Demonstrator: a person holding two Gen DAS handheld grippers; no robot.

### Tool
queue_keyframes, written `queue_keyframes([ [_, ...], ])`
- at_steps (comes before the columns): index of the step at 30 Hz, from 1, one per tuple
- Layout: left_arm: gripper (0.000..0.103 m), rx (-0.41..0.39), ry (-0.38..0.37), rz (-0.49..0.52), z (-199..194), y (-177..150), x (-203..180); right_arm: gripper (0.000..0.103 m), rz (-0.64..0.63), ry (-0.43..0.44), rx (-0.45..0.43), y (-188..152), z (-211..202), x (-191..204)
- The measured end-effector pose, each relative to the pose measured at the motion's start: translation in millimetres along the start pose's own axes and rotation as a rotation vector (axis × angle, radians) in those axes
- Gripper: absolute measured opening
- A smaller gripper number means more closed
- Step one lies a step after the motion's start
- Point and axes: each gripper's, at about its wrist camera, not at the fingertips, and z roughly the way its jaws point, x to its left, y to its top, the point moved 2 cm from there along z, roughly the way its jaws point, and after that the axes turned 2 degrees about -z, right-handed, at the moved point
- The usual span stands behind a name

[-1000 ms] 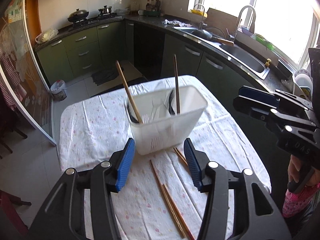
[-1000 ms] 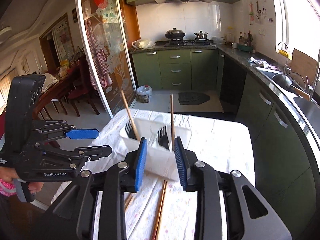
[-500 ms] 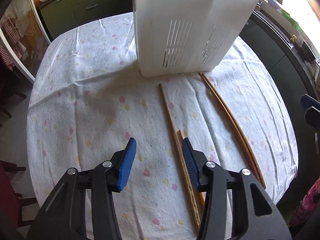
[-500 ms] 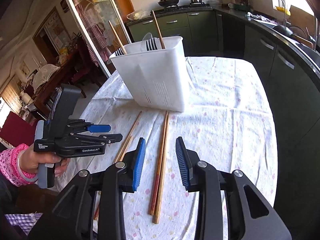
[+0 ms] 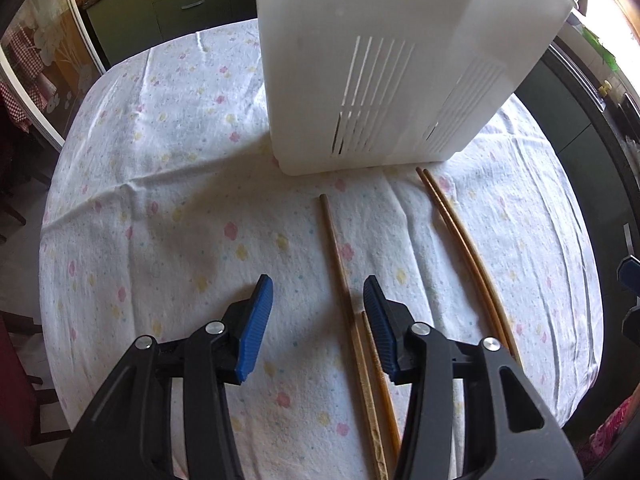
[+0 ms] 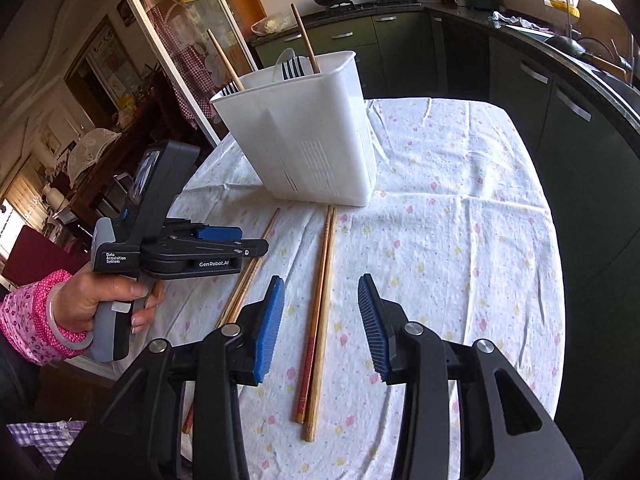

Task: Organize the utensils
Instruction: 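Lower both open tools back toward the chopsticks on the cloth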

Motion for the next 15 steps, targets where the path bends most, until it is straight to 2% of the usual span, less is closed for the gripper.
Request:
queue_keyframes([
  [2,0.038,0.001,0.016,0.007,0,0,1,0.041,0.000,0.004,0.008,-2,2,0],
  [4,0.021,0.001,0.041,0.019,-1,-1,4,0.041,0.000,0.004,0.015,-3,5,0],
  [6,0.012,0.004,0.055,0.024,-4,-4,14,0.041,-0.002,0.000,0.028,-4,10,1],
  [10,0.009,0.006,0.049,0.011,-9,-13,31,0.041,-0.033,-0.018,0.071,-4,29,4],
  [14,0.009,-0.017,0.039,0.012,-13,-21,35,0.040,-0.131,-0.102,0.130,1,64,16],
  [15,0.009,-0.024,0.043,0.020,-12,-23,34,0.036,-0.142,-0.125,0.143,3,73,16],
])
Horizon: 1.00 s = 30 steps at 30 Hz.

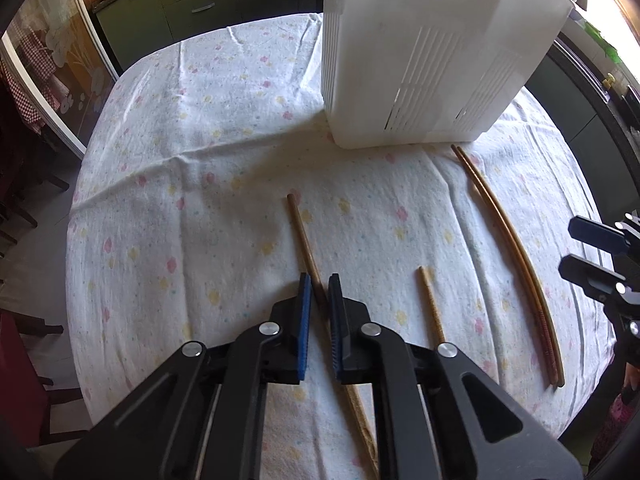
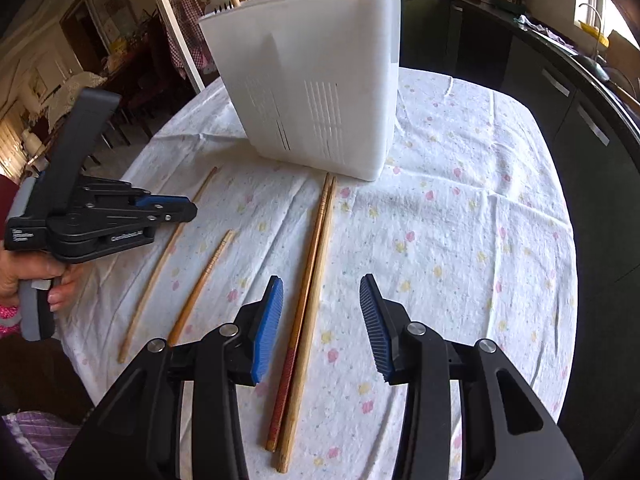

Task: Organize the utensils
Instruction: 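Lower both open tools back toward the chopsticks on the cloth, then grasp a wooden chopstick with the left tool while the right tool grasps another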

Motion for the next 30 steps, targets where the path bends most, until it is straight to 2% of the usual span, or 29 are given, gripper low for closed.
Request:
queue_keyframes([
  [2,0.009,-0.012,0.005,0.008,0,-2,-2,0.033,0.001,-0.030,0.033,6,16,-3],
  [7,0.009,-0.013,-0.016,0.016,-2,-4,-4,0.033,0.019,-0.022,0.069,13,35,-6],
  [13,0.009,-0.023,-0.019,0.030,0,-3,-1,0.033,0.034,-0.100,0.082,15,39,-15],
  [21,0.009,-0.025,-0.019,0.040,0,-2,-1,0.034,0.005,-0.082,0.089,21,47,-5],
  [24,0.009,-0.027,-0.021,0.042,0,-2,-1,0.034,0.008,-0.134,0.087,27,46,-8],
  [27,0.009,-0.027,-0.021,0.045,0,-2,-1,0.034,0.013,-0.105,0.087,28,42,-7],
  [30,0.009,-0.028,-0.022,0.046,0,-2,-1,0.036,-0.010,-0.110,0.109,26,48,-3],
])
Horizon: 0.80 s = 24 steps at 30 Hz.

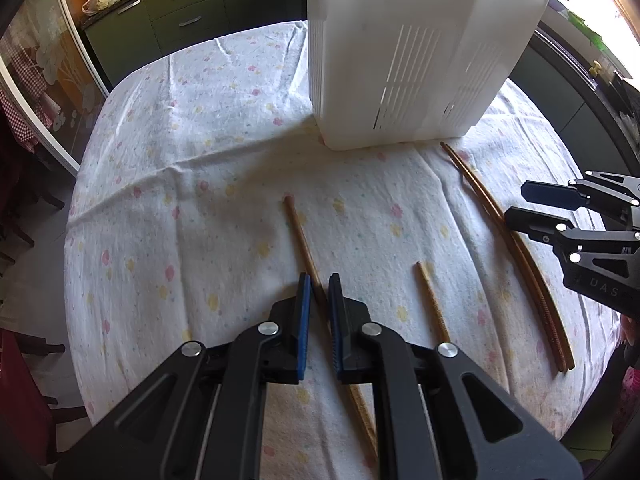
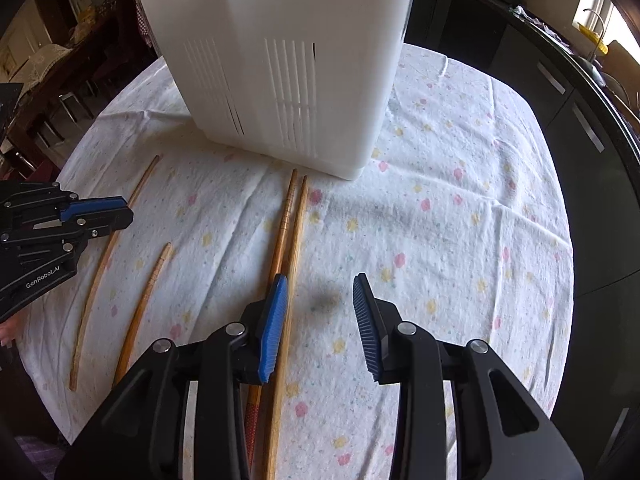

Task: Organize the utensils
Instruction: 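Grasp a wooden chopstick with the left tool while the right tool grasps another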

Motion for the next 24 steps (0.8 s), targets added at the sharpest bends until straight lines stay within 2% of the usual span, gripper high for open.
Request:
queue_keyframes([
  [3,0.009,-0.003,-0.001,0.003,0,0,0,0.036,0.025,-0.044,-0.010,2,-5,-8],
  [7,0.009,-0.002,0.001,0.006,0,0,-1,0.036,0.013,-0.011,0.000,-1,-7,-6],
  [10,0.009,-0.003,0.000,0.007,0,0,-1,0.035,0.002,-0.028,0.029,-3,3,-6],
  [13,0.009,-0.003,0.000,0.008,0,0,-1,0.035,0.033,-0.011,0.012,-3,1,-12],
  [19,0.009,-0.004,0.001,0.003,0,0,-1,0.035,-0.015,-0.037,0.023,3,5,0],
  [24,0.009,0.009,-0.007,-0.009,0,0,1,0.027,-0.032,-0.018,0.037,5,6,7],
])
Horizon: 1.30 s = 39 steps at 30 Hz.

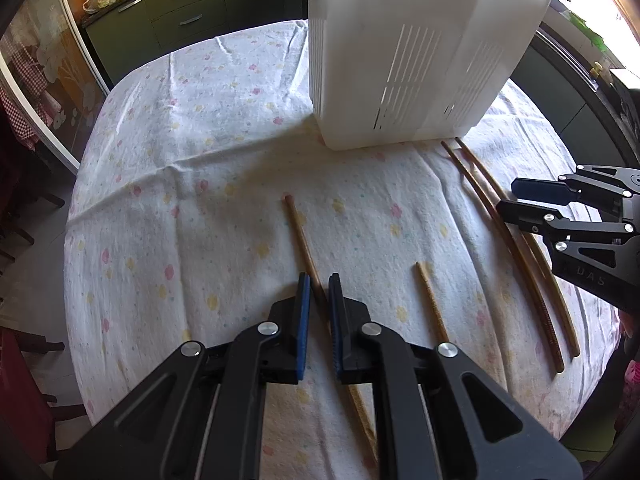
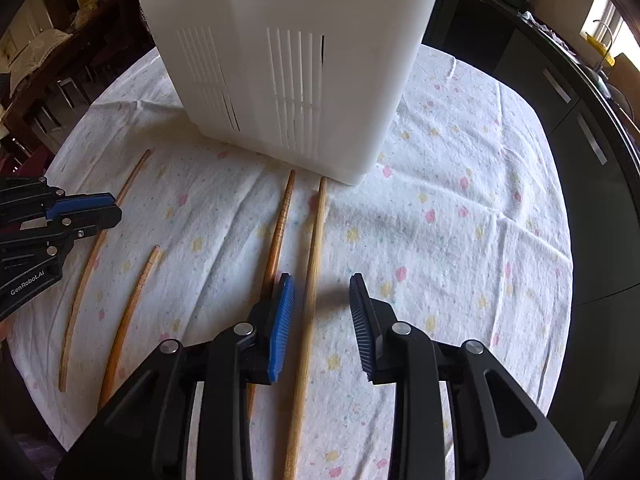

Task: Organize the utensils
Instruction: 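Grasp a wooden chopstick with the left tool while the right tool grasps another, then lift both chopsticks upright and drop them into the white holder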

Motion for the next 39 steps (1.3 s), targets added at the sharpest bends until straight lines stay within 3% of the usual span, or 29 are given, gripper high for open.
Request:
queue_keyframes([
  [5,0.012,0.101,-0.096,-0.033,-2,-4,-1,0.025,0.024,0.051,0.015,-2,1,-9],
  [12,0.014,0.142,-0.040,0.015,-2,-8,-15,0.025,0.010,0.030,0.022,-2,3,-6],
  [16,0.007,0.133,-0.004,0.053,1,-7,-24,0.008,0.012,0.048,0.012,-2,1,0],
  [20,0.006,0.143,-0.041,0.005,-1,-7,-17,0.008,0.052,0.077,-0.021,-7,-9,-5],
  [26,0.006,0.097,-0.078,-0.004,-23,-11,-8,0.008,0.122,0.122,-0.129,-28,-46,-26],
  [39,0.006,-0.028,-0.071,0.072,-85,-17,-23,0.008,0.194,0.156,-0.272,-66,-110,-50],
])
